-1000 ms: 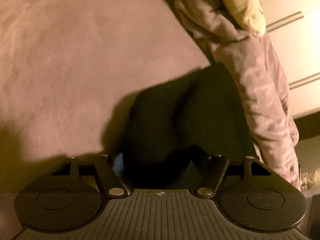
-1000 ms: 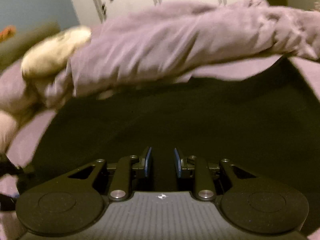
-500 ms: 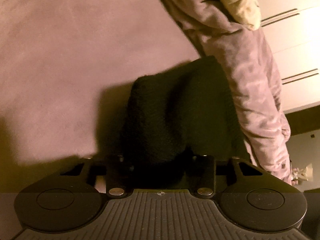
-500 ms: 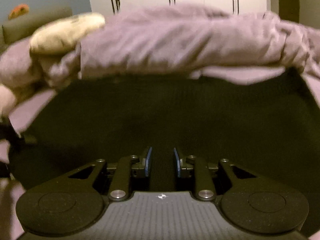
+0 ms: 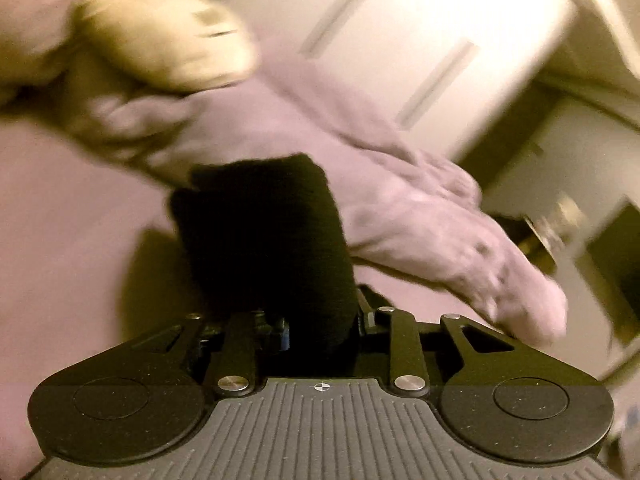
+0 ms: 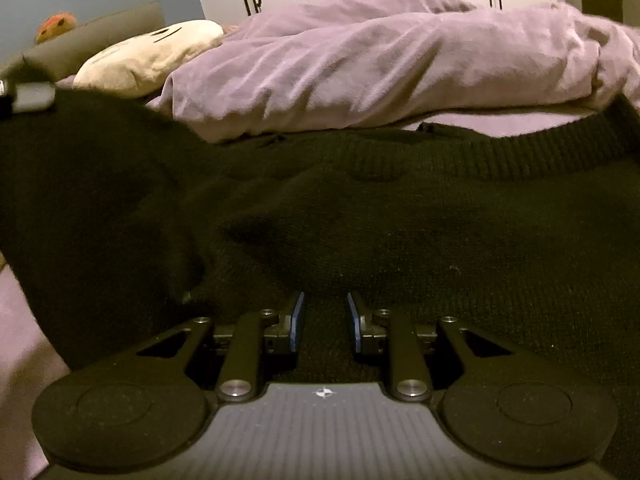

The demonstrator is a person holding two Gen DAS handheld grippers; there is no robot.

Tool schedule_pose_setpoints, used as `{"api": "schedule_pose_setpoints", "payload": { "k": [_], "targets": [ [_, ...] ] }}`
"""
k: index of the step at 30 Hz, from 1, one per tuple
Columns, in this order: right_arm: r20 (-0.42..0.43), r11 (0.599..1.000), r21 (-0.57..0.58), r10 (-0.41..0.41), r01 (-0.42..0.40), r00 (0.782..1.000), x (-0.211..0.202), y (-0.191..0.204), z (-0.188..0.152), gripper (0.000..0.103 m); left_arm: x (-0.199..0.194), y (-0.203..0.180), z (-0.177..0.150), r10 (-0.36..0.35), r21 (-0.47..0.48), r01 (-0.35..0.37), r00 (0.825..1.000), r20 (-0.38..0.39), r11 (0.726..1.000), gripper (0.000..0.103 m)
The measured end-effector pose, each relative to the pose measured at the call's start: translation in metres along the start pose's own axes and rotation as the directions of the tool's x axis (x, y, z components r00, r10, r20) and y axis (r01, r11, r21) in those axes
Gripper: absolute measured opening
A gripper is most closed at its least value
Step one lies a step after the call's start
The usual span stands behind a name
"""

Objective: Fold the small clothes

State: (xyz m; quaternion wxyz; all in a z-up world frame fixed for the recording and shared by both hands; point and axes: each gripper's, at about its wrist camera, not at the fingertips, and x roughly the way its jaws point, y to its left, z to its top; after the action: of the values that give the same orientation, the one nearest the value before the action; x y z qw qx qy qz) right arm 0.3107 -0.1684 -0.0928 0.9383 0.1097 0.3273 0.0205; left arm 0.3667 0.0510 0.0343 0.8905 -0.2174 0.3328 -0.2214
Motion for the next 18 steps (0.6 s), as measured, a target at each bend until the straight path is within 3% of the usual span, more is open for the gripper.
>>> {"api": "schedule_pose_setpoints", "payload": {
  "k": [3, 5, 6, 7, 9, 14, 16, 18],
  "targets": [
    [-0.031, 0.967, 0.217, 0.141, -0.131, 0.990, -0.011, -0.032, 0.012, 0.023, 0.011, -0.044, -0.012, -0.082, 0.128, 0.088, 0.995, -0.053, 0.988, 0.029],
    [-0.008, 0.882, 0.427, 0.224, -0.200, 0.974, -0.028, -0.064, 0.015, 0.027, 0.021, -0.068, -0.026, -0.119, 0.192, 0.136, 0.988, -0.098, 0.972, 0.028],
    [0.024, 0.859, 0.467, 0.225, -0.210, 0.974, -0.040, -0.075, 0.014, 0.035, 0.028, -0.080, -0.036, -0.133, 0.217, 0.157, 0.983, -0.124, 0.963, 0.027],
    [0.056, 0.849, 0.483, 0.213, -0.213, 0.975, -0.054, -0.085, 0.012, 0.044, 0.034, -0.088, -0.046, -0.146, 0.227, 0.178, 0.978, -0.149, 0.957, 0.027],
    [0.093, 0.835, 0.511, 0.181, -0.202, 0.979, -0.077, -0.104, 0.007, 0.050, 0.051, -0.101, -0.070, -0.141, 0.257, 0.192, 0.969, -0.204, 0.947, 0.027],
    [0.094, 0.770, 0.608, 0.173, -0.194, 0.980, -0.102, -0.148, -0.010, 0.050, 0.084, -0.112, -0.131, -0.057, 0.320, 0.175, 0.937, -0.345, 0.931, 0.028],
    [0.099, 0.757, 0.616, 0.197, -0.216, 0.975, -0.104, -0.152, -0.009, 0.056, 0.086, -0.114, -0.146, -0.015, 0.372, 0.155, 0.935, -0.353, 0.915, 0.031],
    [0.089, 0.753, 0.618, 0.220, -0.227, 0.971, -0.102, -0.151, -0.007, 0.060, 0.081, -0.115, -0.148, 0.006, 0.400, 0.142, 0.938, -0.347, 0.905, 0.042]
  ]
}}
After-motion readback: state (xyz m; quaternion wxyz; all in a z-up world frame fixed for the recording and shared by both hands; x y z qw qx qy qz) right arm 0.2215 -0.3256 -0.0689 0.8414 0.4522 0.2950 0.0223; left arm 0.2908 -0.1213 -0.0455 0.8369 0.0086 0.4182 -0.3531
